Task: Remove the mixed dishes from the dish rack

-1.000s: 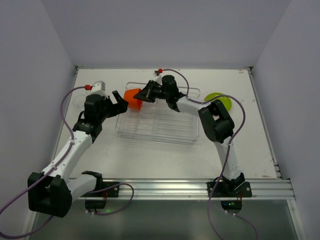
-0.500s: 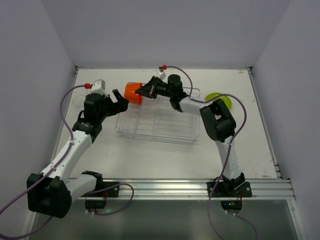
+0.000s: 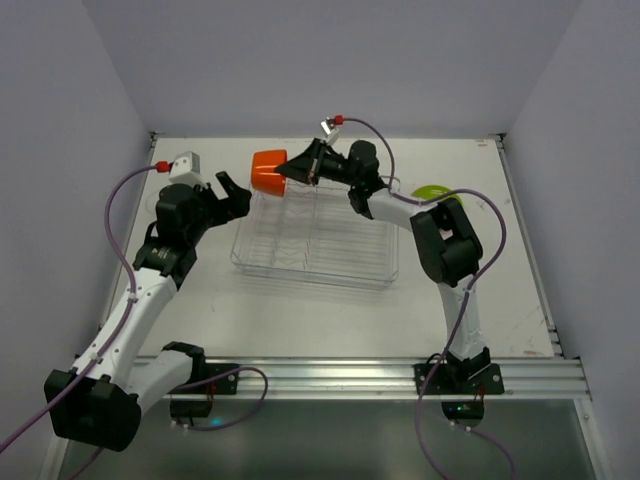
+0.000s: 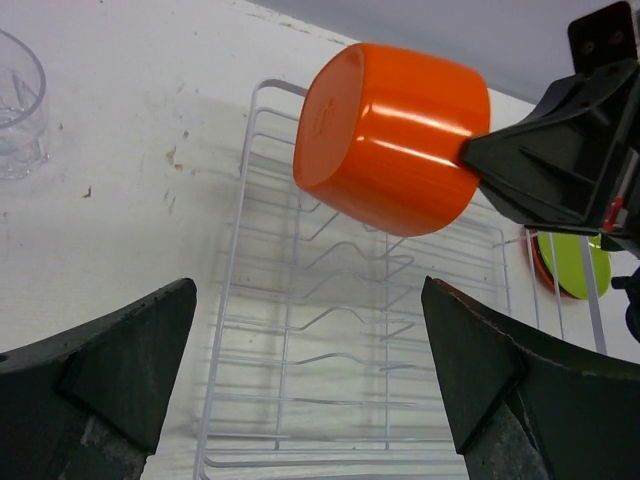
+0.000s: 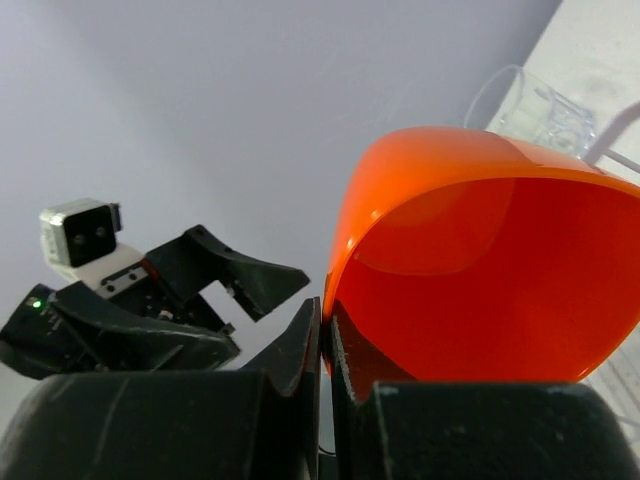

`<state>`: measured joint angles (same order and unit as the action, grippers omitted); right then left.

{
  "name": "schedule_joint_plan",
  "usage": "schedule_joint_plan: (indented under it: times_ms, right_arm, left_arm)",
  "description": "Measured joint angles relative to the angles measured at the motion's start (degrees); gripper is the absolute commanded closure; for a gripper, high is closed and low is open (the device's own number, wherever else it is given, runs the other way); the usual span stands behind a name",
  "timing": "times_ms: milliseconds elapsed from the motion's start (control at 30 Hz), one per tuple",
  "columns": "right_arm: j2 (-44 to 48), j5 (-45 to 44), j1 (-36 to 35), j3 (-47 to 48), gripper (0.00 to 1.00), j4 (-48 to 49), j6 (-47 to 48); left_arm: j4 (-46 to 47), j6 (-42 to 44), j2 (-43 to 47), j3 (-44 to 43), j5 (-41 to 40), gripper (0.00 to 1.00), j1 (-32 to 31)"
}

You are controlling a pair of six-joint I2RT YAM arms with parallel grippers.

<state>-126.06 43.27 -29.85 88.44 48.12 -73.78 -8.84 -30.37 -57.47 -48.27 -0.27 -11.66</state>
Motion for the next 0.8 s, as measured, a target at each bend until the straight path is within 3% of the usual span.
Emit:
schedule_joint_plan:
  times_ms: [400, 800]
  right_arm:
    - [10.6, 2.4, 0.9, -1.7, 1.0, -0.9, 2.2]
    - [25.5, -3.4, 1.3, -3.0, 1.0, -28.6, 21.5]
  left_arm:
    - [-2.0, 0.0, 0.6, -0.2, -0.2, 0.0, 0.0]
    - [-2.9, 0.5, 1.0, -0.3, -0.1, 0.0, 0.0]
